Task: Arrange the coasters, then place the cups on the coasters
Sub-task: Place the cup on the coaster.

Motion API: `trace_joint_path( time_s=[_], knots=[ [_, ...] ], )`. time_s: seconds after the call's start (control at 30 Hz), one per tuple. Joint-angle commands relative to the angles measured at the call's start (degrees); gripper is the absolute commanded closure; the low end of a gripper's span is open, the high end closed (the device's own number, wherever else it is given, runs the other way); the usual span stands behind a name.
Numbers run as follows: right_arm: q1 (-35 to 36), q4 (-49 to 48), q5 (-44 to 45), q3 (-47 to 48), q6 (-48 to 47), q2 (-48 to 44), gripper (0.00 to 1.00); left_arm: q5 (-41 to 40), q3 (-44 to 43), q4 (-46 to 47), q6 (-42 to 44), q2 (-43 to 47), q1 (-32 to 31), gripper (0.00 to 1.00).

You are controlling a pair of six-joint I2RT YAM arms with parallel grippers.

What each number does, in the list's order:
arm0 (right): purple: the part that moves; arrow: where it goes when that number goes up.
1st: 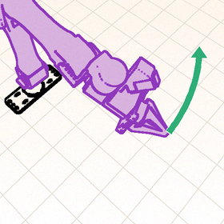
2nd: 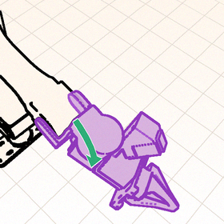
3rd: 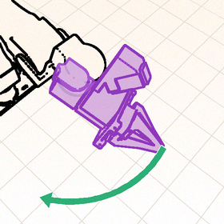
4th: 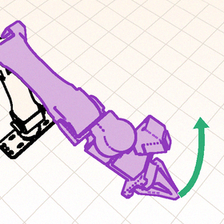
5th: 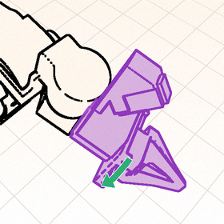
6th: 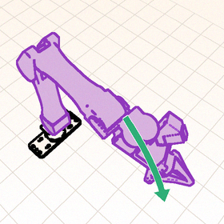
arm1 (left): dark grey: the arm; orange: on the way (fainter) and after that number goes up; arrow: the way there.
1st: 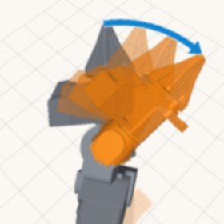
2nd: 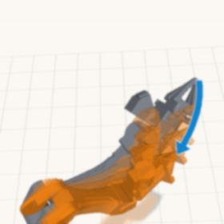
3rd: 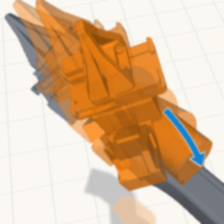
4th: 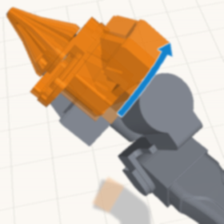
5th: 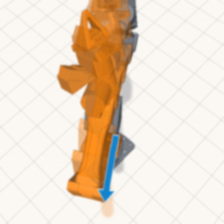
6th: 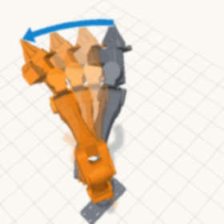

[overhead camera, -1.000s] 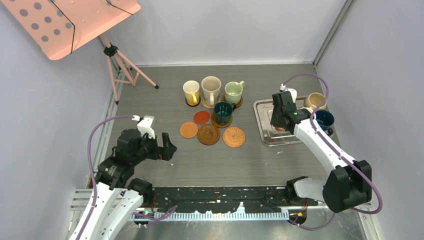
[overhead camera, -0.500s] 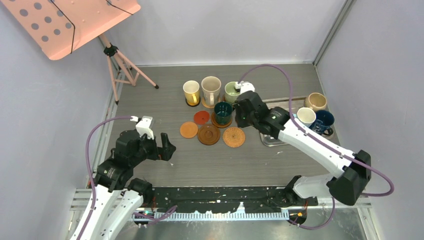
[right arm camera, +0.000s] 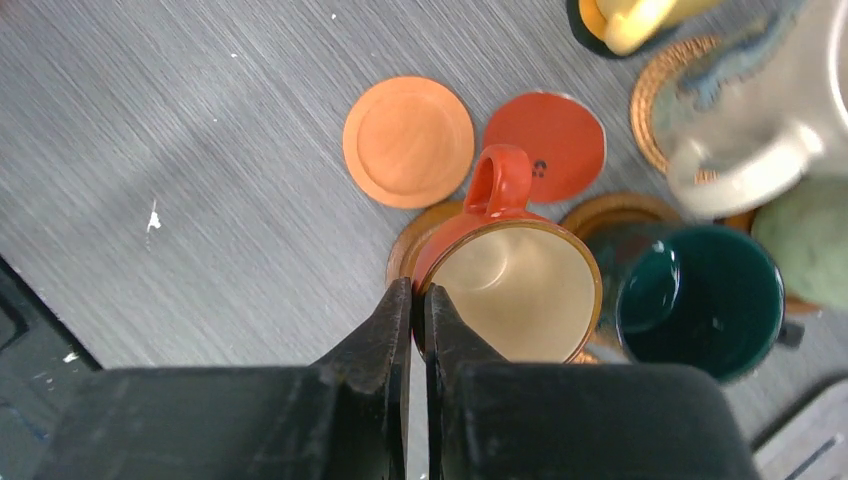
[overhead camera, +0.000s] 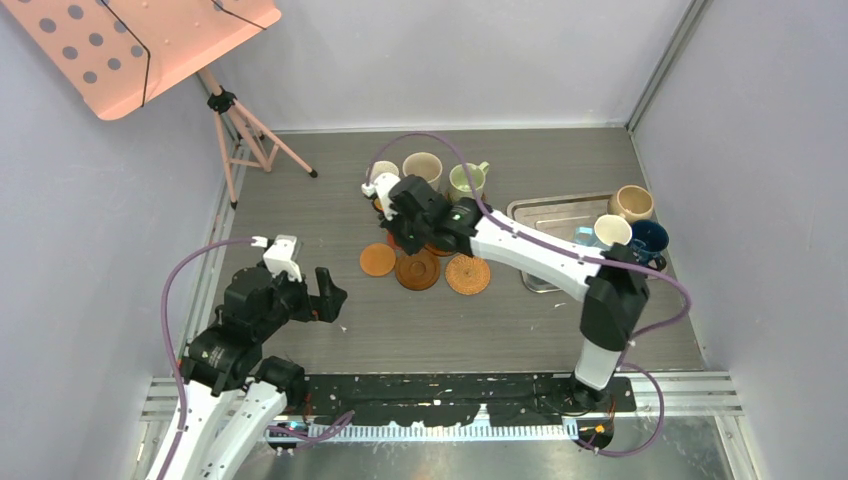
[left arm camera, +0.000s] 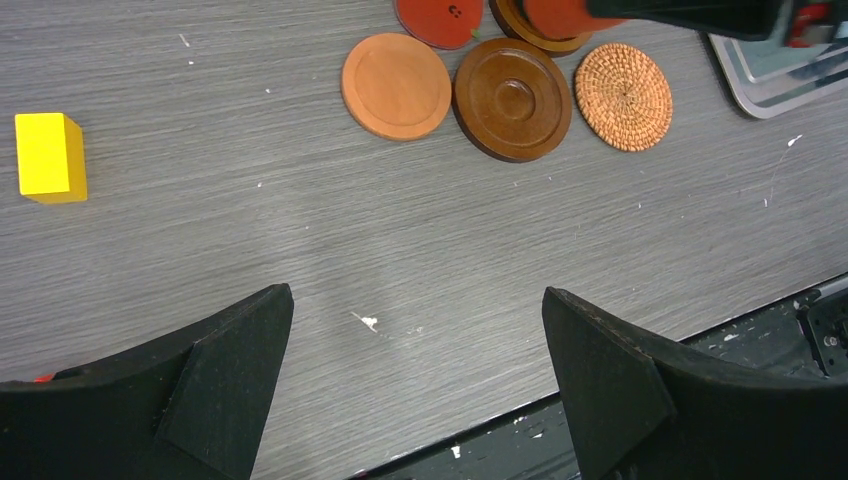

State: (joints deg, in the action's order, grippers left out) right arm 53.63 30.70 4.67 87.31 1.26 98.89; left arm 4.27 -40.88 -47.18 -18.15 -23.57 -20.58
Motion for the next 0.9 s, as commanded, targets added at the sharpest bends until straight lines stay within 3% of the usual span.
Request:
trace_joint_path(
  time_s=[0.0,0.43,0.87],
  knots=[
    [0.3,-0.8,-0.7,8.8,-8.9,5.9,0.95,-1.7,0.0,1.2,-0.7,1.1,-0.2,0.01],
    [-1.0,2.7,0.6,23.6,-16.2,20.8,0.94,-2.8,0.0,1.2,-0.8,1.4,-0.2,0.01],
    [-3.7,4.8,-2.3,26.6,-21.4,25.8,0.92,-2.9,0.0,1.2,-0.8,1.3,-0.2,0.01]
  ],
)
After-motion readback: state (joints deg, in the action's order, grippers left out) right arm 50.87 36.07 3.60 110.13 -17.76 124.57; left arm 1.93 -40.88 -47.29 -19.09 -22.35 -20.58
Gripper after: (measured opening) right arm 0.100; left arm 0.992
